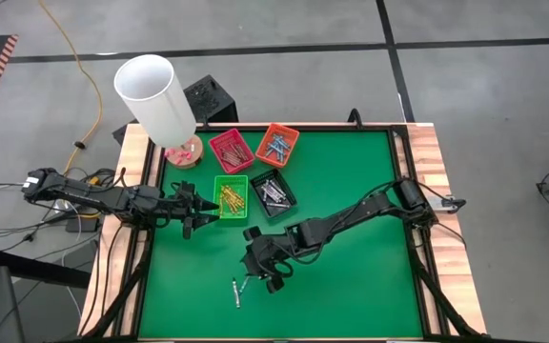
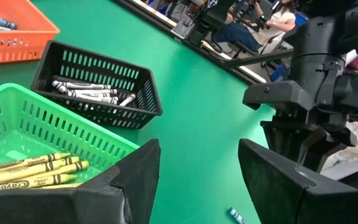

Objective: Sort crayons
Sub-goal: Put the blue crayon into the orange bin

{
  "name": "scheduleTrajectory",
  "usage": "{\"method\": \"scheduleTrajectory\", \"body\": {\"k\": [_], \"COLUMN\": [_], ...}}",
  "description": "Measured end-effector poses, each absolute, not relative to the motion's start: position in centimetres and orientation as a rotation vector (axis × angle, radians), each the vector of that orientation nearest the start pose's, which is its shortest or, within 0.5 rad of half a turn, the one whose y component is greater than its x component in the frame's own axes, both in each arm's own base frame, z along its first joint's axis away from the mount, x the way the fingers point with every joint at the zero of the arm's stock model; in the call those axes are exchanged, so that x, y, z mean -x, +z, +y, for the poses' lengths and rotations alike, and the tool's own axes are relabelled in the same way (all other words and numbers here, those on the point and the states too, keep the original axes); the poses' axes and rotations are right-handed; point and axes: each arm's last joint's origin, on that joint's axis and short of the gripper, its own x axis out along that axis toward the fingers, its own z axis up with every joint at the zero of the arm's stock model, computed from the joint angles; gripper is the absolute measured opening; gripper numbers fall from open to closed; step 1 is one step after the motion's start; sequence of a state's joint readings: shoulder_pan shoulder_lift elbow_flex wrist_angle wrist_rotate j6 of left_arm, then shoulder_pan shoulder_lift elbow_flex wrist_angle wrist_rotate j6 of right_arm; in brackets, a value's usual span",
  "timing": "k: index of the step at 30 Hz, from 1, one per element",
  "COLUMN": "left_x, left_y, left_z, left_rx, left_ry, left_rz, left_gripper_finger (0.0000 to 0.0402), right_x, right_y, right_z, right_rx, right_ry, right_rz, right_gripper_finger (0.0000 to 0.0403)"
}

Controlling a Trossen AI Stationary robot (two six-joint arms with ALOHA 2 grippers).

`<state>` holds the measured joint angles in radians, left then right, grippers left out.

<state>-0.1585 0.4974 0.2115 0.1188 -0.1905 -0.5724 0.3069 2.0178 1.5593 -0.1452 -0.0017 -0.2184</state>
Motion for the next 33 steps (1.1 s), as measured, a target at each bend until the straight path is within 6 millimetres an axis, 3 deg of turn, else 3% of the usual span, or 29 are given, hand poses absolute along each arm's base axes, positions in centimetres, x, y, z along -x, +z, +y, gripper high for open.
{"method": "scheduleTrajectory", "body": {"k": [33], "left_x": [-13.4], "left_y": [20.19], "left_z": [-1.59], "left_rx": [0.542], "left_ry": [0.078], "left_rz": [0.151], "left_gripper_finger": [0.0207], "right_x": [-43.87], "right_y": [23.24], "right_z": [13.9], "right_rx": [0.218], "right_ry": [0.337], "right_rz": [0.575], "right_gripper_finger": [0.0175]}}
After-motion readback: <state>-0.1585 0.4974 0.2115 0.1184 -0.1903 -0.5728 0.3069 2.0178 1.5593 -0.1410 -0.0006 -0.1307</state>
